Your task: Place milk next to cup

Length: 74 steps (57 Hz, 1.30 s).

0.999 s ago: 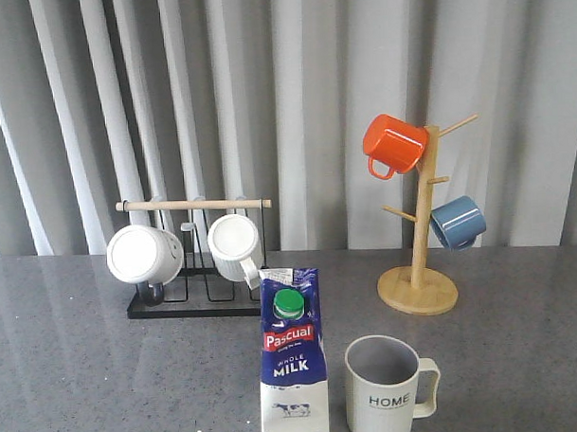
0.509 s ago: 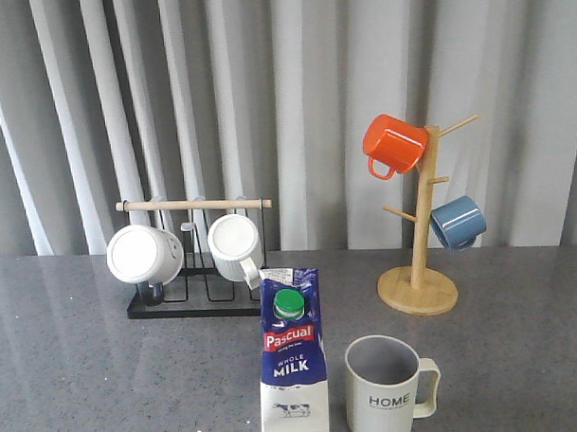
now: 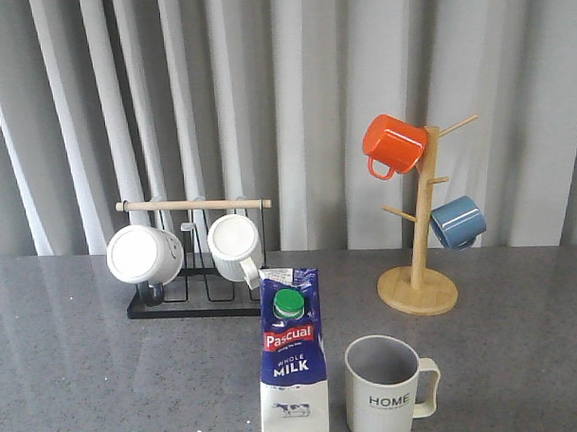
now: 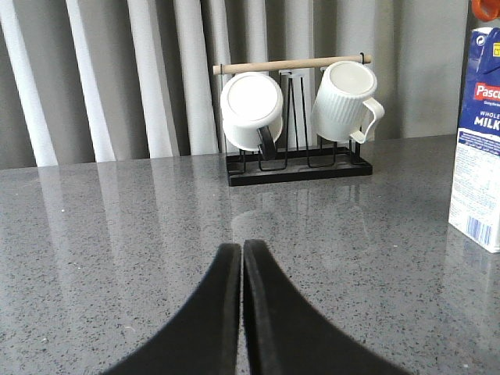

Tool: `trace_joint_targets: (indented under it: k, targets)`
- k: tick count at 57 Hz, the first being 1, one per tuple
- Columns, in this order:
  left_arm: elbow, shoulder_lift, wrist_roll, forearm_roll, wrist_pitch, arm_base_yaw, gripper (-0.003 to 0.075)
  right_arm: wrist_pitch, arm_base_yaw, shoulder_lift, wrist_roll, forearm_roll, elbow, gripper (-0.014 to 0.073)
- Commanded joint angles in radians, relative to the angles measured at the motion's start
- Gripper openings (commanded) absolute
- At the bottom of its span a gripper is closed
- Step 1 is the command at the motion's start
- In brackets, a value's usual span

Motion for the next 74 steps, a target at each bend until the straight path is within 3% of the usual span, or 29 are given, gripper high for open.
trace_joint_targets:
  k: [1,21,74]
  targets:
    - [-0.016,-0.01,-0.005,-0.007,-0.076,-0.005,-0.0007,-0.065,-0.001,-0.007,-0.005,-0.059,0.01,-0.0009]
    - [-0.016,-0.01,-0.005,-0.007,-0.076,-0.005,-0.0007,0.008,-0.001,-0.008,-0.025,-0.06,0.011,-0.0009]
    - [-0.016,-0.01,-0.005,-0.007,-0.076,-0.005,-0.0006,-0.011,-0.001,-0.008,-0.037,-0.089,0.011,-0.0009]
